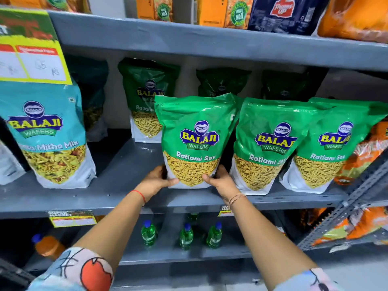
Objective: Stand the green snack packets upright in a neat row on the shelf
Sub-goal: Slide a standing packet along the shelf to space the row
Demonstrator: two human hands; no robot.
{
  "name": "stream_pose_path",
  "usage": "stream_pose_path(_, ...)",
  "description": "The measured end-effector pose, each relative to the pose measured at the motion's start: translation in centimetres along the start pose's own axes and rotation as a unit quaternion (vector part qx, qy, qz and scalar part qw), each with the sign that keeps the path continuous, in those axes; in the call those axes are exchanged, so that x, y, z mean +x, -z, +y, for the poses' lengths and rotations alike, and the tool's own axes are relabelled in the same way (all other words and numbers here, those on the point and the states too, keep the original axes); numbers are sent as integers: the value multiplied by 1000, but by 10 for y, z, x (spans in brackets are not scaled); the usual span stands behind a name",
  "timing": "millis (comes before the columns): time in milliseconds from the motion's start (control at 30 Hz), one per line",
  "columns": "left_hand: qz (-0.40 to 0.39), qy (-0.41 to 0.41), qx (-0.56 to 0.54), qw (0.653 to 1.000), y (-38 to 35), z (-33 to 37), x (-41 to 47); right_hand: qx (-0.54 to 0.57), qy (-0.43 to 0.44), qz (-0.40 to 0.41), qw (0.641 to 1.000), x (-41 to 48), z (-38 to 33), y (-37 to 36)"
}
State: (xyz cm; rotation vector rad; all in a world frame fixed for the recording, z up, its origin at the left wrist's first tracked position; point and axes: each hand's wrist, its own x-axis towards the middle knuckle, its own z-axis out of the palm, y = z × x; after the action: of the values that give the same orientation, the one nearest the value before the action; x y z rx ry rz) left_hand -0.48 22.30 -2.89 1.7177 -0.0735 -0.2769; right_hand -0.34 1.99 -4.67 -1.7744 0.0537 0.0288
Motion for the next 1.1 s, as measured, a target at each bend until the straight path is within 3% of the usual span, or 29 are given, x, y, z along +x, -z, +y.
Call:
stream_pose_path(200,30,25,-19,999,6,-5,9,71,-9,-41,997,4,-13,-5)
stream_pose_path(533,83,33,-15,996,94,-25,-19,105,-1,-67,992,9,-18,-99)
stream_pose_path(700,75,-17,-3,997,102,-14,-20,114,22,-99,988,7,-41,-96)
stream_pose_path(800,153,-141,-116,971,104,16,-19,194,125,-36,972,15,-72,-87)
stream_pose_path(867,196,-196,-181,944,107,43,-17,293,141,28,945,23,-97,-84)
stream_pose_path(933,224,-217,-214,926,108,65,-16,347,149,52,924,28,-116,-86)
stream_pose_path(1100,287,-199,-214,912,110,75,-13,368,144,73,916,36,-129,-91)
